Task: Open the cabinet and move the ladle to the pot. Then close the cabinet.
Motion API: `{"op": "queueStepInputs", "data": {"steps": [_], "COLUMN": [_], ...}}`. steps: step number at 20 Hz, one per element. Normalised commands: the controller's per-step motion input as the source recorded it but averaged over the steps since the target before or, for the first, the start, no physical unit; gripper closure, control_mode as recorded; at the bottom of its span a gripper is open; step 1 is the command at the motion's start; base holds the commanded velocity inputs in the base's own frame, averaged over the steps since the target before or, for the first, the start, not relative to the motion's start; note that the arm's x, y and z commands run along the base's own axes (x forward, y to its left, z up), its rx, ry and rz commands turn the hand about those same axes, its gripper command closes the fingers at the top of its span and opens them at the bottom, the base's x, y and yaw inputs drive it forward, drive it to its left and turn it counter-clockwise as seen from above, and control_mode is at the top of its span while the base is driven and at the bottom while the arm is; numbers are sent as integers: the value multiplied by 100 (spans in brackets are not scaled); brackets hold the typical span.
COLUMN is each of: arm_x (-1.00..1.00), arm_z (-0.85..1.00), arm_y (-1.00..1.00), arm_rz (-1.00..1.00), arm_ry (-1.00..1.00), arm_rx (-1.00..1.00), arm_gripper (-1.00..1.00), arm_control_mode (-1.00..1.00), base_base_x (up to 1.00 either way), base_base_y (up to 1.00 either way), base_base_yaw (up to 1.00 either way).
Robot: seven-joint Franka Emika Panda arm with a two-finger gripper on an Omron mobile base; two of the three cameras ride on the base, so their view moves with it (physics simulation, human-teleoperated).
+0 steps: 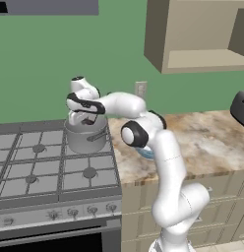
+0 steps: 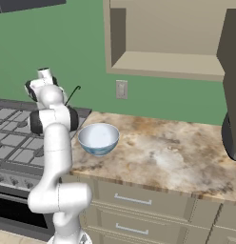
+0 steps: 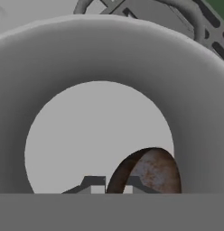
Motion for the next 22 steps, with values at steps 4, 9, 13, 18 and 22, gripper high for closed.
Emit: {"op": "queueStepInputs", "data": {"steps": [4, 9, 13, 18, 22], "arm_x": [18, 22, 39, 23, 1], "arm_z": [-22, -11, -3, -4, 0], "arm_y": [-1, -1, 0, 0, 0], "arm_rz": [0, 0, 0, 0, 0], "arm_ry": [4, 1, 1, 2, 0], "arm_rx": [0, 0, 0, 0, 0], "arm_gripper": [100, 100, 100, -100, -100], "arm_control_mode": [-100, -100, -100, -100, -100], "base_base_x": [0, 0, 0, 0, 0], "base_base_y": [0, 0, 0, 0, 0], "base_base_yaw": [0, 0, 0, 0, 0]}}
